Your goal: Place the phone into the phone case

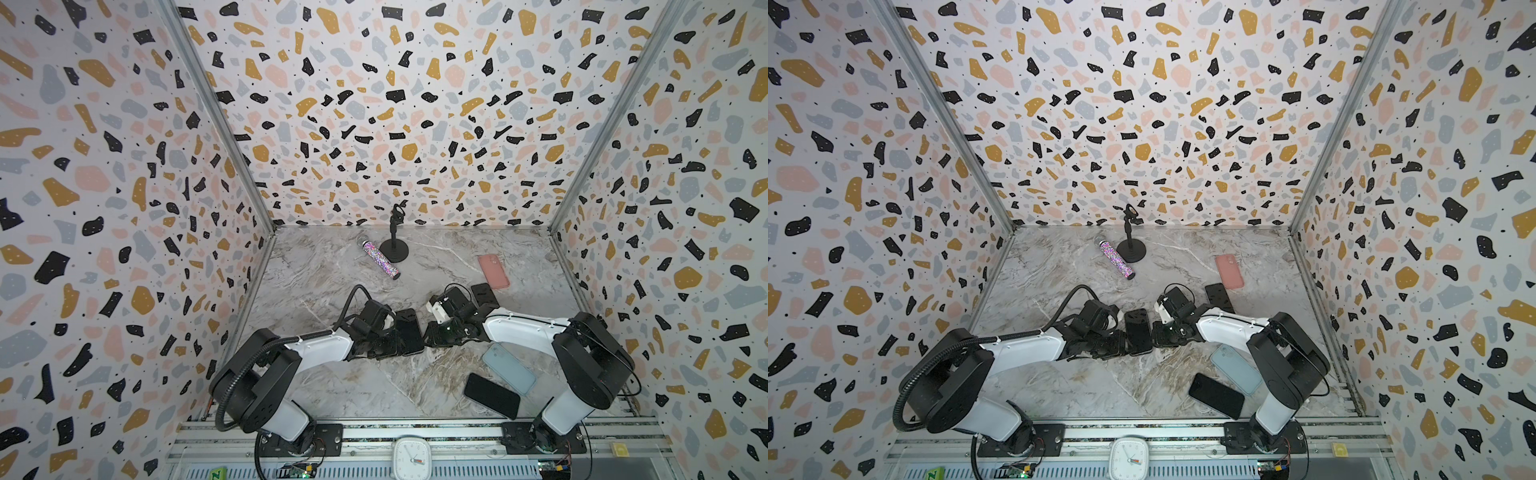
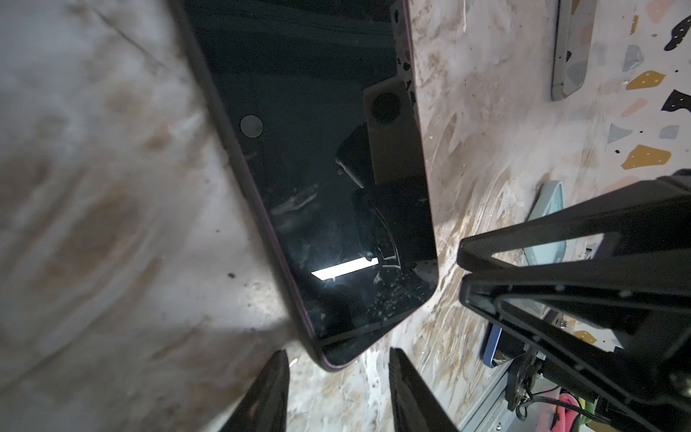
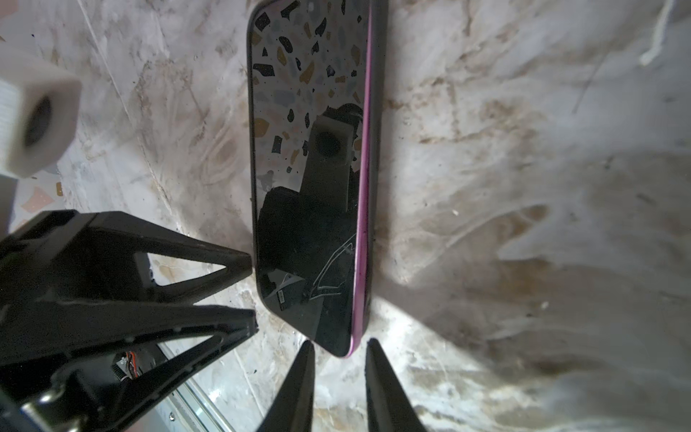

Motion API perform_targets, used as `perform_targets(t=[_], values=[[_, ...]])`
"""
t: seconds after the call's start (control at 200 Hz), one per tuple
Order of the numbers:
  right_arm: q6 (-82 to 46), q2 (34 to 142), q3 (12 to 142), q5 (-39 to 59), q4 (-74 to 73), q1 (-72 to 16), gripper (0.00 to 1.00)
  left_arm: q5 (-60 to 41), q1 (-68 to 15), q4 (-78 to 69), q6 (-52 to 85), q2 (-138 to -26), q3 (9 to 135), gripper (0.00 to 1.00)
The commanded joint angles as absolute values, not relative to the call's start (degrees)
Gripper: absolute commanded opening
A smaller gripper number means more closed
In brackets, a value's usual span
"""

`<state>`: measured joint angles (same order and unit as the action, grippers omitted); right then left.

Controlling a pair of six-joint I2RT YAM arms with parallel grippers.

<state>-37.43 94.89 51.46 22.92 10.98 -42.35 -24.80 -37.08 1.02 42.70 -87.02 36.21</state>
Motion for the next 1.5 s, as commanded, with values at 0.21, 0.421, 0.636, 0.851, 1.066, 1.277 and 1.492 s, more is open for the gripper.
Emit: perform_targets(t=[0.21,0.421,0.636,0.851,1.066,1.277,1.492], values=[[-38.06,95.88,51.08,24.27,9.93,-43.33,0.2,-26.86,-36.7,-2.31,43.86,-88.37,35.08,0.43],[-38.54,95.96,50.51,24.93,9.23,-43.78,0.13,-26.82,-36.83,-3.04,44.25,-88.5,34.68,0.43],[-38.13,95.71,50.75,24.76,9.86,-43.86,0.12,-26.99,-36.83,-3.91,44.73,-88.67,33.86,0.42],[-36.0,94.07,52.26,19.59,13.82,-42.9,0.15,-26.59,-36.89,-3.13,44.2,-88.23,33.77,0.42],[-35.89,94.08,52.08,18.81,14.09,-42.71,0.17,-26.14,-36.85,-2.03,43.46,-88.55,34.24,0.42],[-36.28,94.65,51.42,19.56,13.03,-42.76,0.18,-26.11,-36.88,-2.37,43.81,-88.57,34.3,0.43],[-36.91,95.79,51.33,21.86,11.35,-43.24,0.18,-26.2,-36.85,-2.41,43.69,-88.88,34.22,0.42]])
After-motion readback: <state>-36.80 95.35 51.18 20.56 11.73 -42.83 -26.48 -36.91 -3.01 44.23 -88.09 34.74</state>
